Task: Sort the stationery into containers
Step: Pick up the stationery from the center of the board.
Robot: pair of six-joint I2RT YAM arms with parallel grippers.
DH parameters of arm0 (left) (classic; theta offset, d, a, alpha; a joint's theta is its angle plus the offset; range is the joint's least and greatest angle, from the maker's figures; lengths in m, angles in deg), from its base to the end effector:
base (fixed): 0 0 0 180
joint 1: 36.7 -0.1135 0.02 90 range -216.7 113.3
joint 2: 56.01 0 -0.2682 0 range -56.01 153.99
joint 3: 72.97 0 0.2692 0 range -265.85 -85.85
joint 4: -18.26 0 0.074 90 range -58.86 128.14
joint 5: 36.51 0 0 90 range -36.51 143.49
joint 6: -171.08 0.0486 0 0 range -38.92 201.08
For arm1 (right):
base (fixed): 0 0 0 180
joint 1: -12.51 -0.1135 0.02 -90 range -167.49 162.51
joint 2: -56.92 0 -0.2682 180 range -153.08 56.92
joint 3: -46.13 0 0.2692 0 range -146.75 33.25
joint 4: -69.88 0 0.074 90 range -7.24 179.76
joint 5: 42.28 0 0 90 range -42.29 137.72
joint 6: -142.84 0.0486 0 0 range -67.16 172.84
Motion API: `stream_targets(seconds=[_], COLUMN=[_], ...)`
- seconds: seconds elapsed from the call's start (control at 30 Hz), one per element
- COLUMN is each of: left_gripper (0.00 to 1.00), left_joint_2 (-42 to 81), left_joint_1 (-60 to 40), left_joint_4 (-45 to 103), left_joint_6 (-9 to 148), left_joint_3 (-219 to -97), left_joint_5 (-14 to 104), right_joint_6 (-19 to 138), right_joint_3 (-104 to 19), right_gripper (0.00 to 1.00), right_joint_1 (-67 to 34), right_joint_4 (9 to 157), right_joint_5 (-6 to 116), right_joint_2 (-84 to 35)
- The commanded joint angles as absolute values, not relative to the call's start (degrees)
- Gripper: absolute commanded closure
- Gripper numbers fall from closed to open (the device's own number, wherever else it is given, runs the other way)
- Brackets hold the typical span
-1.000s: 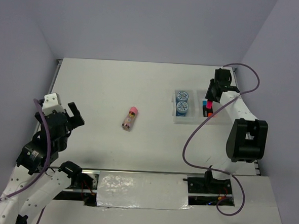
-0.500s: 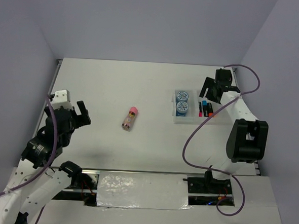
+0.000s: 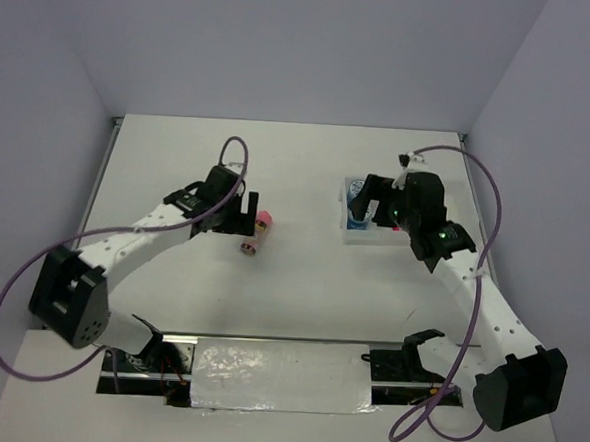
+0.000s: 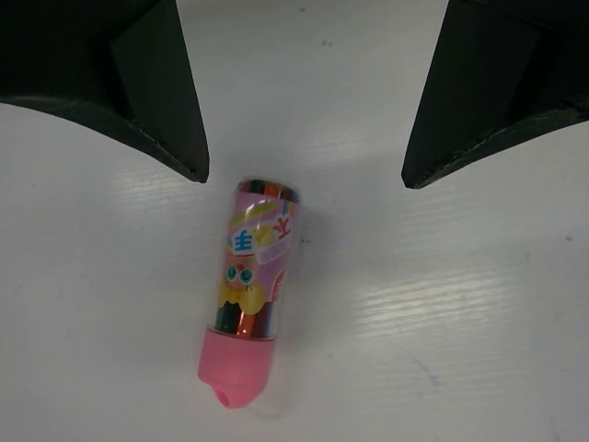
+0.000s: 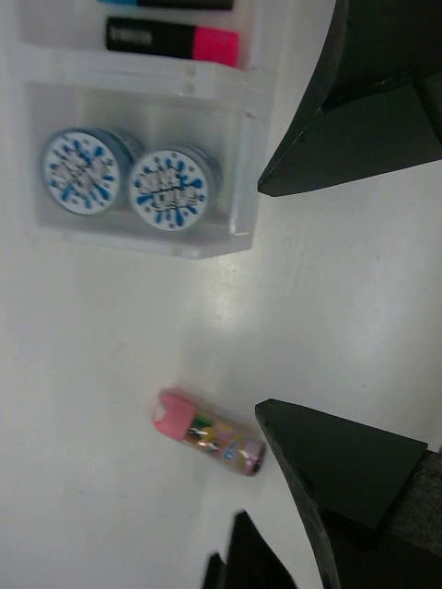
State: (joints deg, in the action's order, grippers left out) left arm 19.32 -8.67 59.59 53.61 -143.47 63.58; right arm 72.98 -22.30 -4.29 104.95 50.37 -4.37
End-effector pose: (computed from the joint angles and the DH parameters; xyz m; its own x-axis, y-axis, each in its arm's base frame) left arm 0.2730 -0.1357 0.2624 -0.7289 -0.1264 -0.6728 0.0218 0.9780 -0.2074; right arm 0.2545 0.0792 0.3248 -0.5339 0.1981 -0.8220 -0.1534 0.9334 0.3245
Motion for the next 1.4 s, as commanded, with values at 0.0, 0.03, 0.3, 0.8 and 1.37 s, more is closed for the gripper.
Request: stream_targets(seconds=[0.0, 0.03, 0.3, 0.8, 1.37], left_gripper=[0.01, 0.01, 0.1, 1.0, 1.0], left_joint_2=[27.46, 30.61, 42.95, 43.05, 14.65], left_joint_1=[-7.7, -7.61, -5.07, -1.99, 3.28], left_joint_4=[55.24, 54.27, 52.68, 46.01, -20.85], left_joint_6=[52.69, 52.6, 53.13, 52.78, 34.51], left_joint_3=[-147.8, -148.16, -153.08, -148.17, -119.35], left_joint_5=[61.76, 61.49, 58.33, 53.94, 25.03], right_joint_6=[75.6, 75.69, 73.41, 78.76, 101.62], right_joint_3=[-15.54, -14.66, -11.31, -5.52, 3.99], right_gripper=[0.0, 0.0, 0.0, 0.0, 0.01], right_joint_1=[-4.63, -4.89, -6.03, -6.82, -22.28], right_joint_4=[100.7, 100.34, 102.45, 93.4, 69.13], right_joint_5=[59.47, 60.88, 61.78, 71.44, 62.31], right_joint_2=[-0.75, -0.3, 3.13, 3.22, 13.77])
